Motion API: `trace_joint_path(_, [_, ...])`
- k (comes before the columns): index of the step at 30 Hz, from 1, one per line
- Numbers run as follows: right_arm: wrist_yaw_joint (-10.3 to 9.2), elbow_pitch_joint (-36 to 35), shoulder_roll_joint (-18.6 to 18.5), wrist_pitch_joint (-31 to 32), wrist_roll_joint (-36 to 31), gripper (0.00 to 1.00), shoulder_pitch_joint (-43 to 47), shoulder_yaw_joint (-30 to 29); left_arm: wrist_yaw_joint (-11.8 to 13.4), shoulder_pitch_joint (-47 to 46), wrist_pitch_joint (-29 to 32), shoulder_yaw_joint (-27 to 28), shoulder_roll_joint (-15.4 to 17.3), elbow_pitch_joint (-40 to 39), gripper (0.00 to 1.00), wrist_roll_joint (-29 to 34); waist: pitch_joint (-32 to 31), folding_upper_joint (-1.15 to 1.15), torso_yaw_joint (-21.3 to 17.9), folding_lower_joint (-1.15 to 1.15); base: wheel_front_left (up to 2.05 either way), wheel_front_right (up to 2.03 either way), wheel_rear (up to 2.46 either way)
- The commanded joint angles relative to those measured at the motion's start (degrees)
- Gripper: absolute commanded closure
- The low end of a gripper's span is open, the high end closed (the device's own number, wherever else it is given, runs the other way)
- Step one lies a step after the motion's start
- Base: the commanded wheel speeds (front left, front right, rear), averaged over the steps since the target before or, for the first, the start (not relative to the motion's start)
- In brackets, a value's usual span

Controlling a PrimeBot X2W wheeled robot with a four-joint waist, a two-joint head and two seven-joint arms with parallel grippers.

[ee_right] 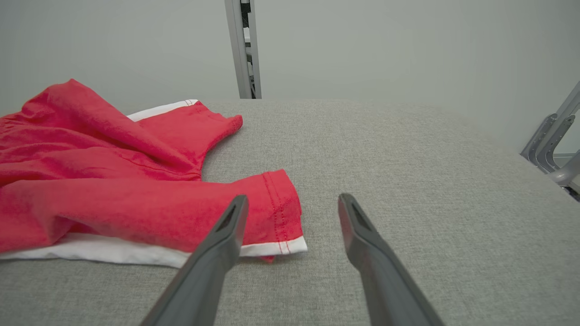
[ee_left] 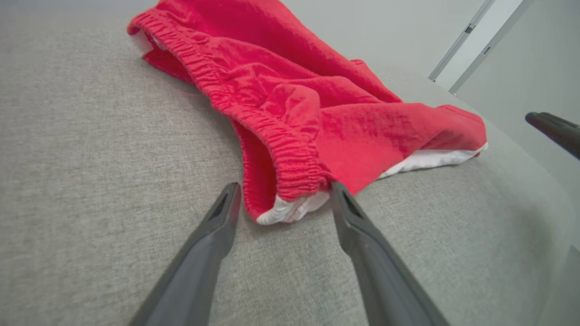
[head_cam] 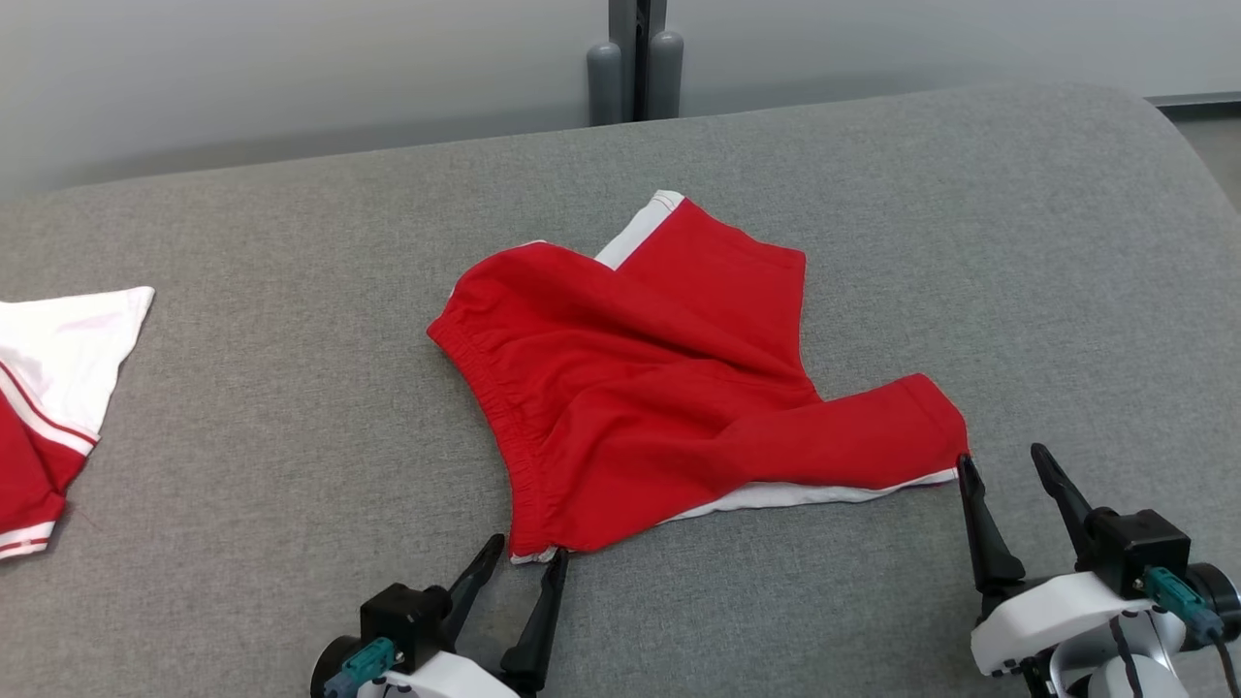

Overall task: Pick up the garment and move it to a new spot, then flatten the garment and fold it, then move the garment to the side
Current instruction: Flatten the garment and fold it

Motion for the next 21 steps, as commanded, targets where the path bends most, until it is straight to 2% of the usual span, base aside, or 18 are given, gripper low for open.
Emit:
trace_joint_path(1, [-0.01,-0.5,-0.2,-0.3,0.5,0.0,-0.9,0.1,0.0,-0.7,0.0,0.0,0.3,0.6,0.0,0.2,0.4,0.0,-0.4,0.0,0.0,0.0,0.0])
trace_joint_path(12, [-0.01,-1.0,0.0,-0.3,0.9,0.0,-1.6,-0.1,-0.9,0.3,0.0,1.4,0.3,-0.5,0.0,1.7,1.5,0.0,0.0,0.0,0.0,0.0,0.0])
trace_joint_path(13, [-0.01,-1.0,0.0,-0.3,1.0,0.0,-1.7,-0.1,-0.8,0.2,0.0,1.5,0.3,-0.7,0.28,2.1,1.6,0.0,0.0,0.0,0.0,0.0,0.0])
trace_joint_path(14, [-0.01,-0.9,0.1,-0.3,1.1,0.0,-1.8,-0.1,-0.2,0.0,0.0,1.7,0.3,-0.9,1.0,2.5,1.8,0.0,0.1,0.0,0.0,0.0,0.0])
trace_joint_path(21, [-0.01,1.7,-0.3,-0.3,1.5,0.0,-1.0,0.8,0.8,0.1,0.0,3.9,0.3,-2.0,1.0,2.6,1.5,0.0,0.6,0.0,0.0,0.0,0.0])
